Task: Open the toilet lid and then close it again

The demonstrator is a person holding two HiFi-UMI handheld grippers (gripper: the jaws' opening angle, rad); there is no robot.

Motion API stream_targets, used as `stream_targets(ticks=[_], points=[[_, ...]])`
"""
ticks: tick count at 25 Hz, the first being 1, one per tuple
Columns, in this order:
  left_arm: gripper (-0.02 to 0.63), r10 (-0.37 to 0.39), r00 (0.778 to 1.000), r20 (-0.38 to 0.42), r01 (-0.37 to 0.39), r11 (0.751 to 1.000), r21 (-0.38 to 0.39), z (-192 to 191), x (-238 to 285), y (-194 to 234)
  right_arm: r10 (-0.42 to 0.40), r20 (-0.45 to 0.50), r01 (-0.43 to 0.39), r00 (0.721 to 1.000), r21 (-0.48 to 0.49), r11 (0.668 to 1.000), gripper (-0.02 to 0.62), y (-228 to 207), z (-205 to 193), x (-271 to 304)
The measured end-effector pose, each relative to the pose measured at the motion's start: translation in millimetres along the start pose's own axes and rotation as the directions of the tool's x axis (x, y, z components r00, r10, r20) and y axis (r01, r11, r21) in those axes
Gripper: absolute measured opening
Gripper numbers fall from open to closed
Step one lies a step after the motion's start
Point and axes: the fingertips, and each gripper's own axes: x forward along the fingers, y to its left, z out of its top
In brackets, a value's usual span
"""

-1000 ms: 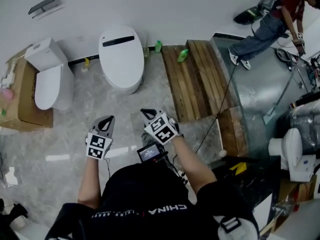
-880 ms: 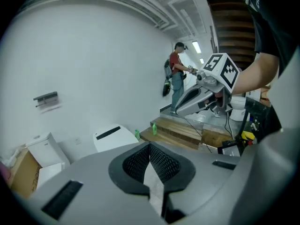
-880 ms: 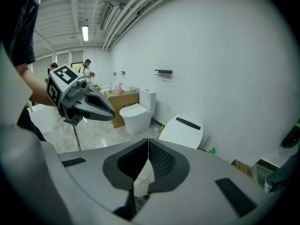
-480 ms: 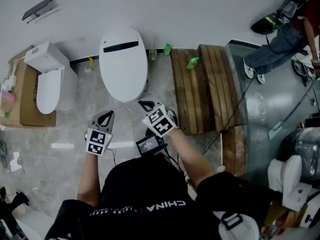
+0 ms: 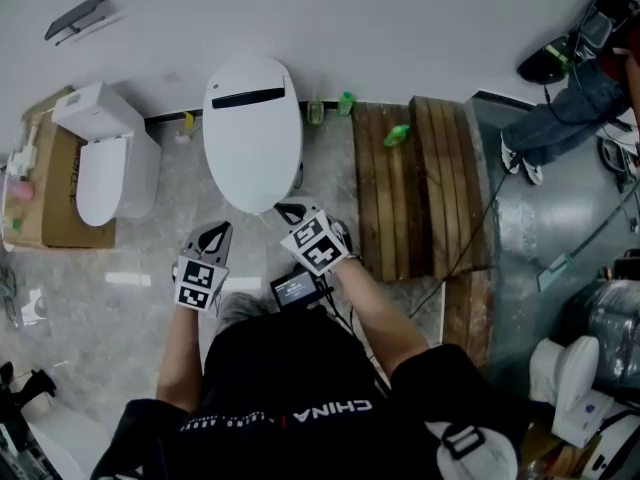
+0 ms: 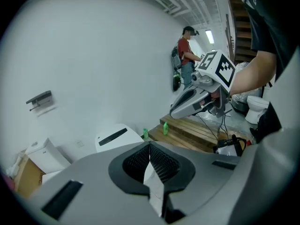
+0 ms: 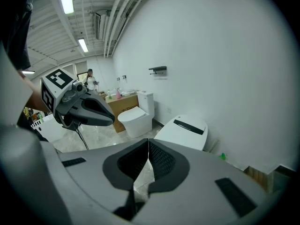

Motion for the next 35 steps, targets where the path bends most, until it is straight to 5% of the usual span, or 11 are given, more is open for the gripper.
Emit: stream_targets(ticks=[5, 20, 35], points=[[0.011, -0.03, 0.999, -0.009, 0.03, 0.999, -0.018, -6.8, 2.4, 12.3, -0.011, 0.009, 0.011, 1.0, 0.002, 1.0, 0.012, 0.0, 14.1, 13.5], [0.011, -0.149, 0.988, 0.046, 0.143, 0.984, 0.11, 5.0, 2.6, 73.4, -0.119, 0.016, 0.118, 0.993, 0.026, 0.993, 0.012, 17.4, 63.5, 45.2], [0.011, -0.161, 0.985, 0.063, 0.155, 0.984, 0.091, 6.4, 4.0, 76.0, -0.055, 0.048, 0.053, 0.997, 0.032, 0.998, 0.012, 22.0, 78.9, 48.4]])
